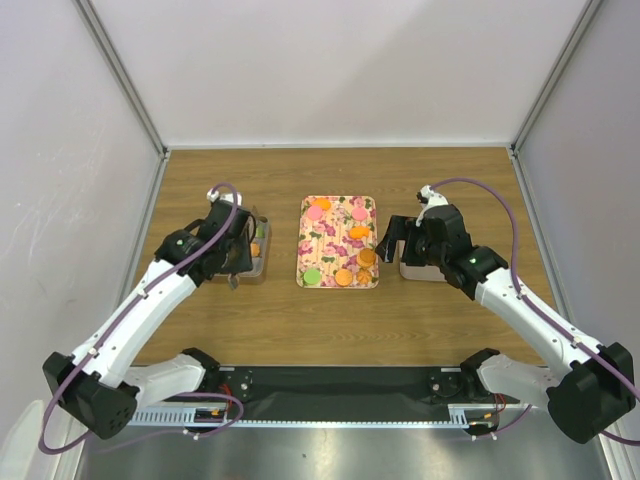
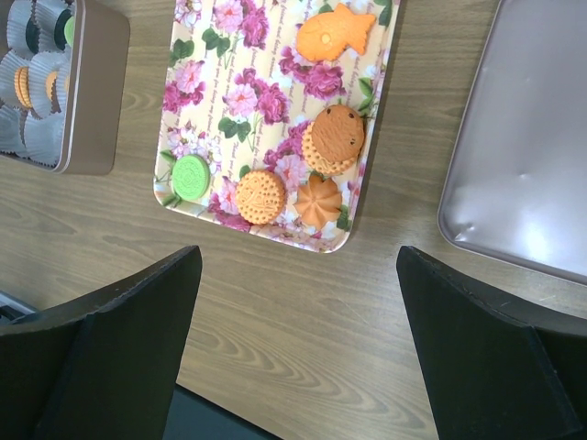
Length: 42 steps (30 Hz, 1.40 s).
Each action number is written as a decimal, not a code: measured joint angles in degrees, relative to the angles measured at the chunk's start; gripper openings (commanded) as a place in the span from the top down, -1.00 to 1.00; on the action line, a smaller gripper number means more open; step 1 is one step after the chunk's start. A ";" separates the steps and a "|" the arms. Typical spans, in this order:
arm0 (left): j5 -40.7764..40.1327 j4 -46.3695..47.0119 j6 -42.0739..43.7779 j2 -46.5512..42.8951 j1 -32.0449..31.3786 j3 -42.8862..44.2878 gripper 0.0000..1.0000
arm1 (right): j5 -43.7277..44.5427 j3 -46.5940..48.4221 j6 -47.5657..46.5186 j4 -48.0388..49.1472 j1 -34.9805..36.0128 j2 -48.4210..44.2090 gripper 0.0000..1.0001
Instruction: Pack the cookies
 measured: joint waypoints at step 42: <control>3.08 10.12 0.52 34.23 -26.18 20.24 0.04 | 4.13 0.00 -2.32 -8.20 -5.40 -9.84 -0.91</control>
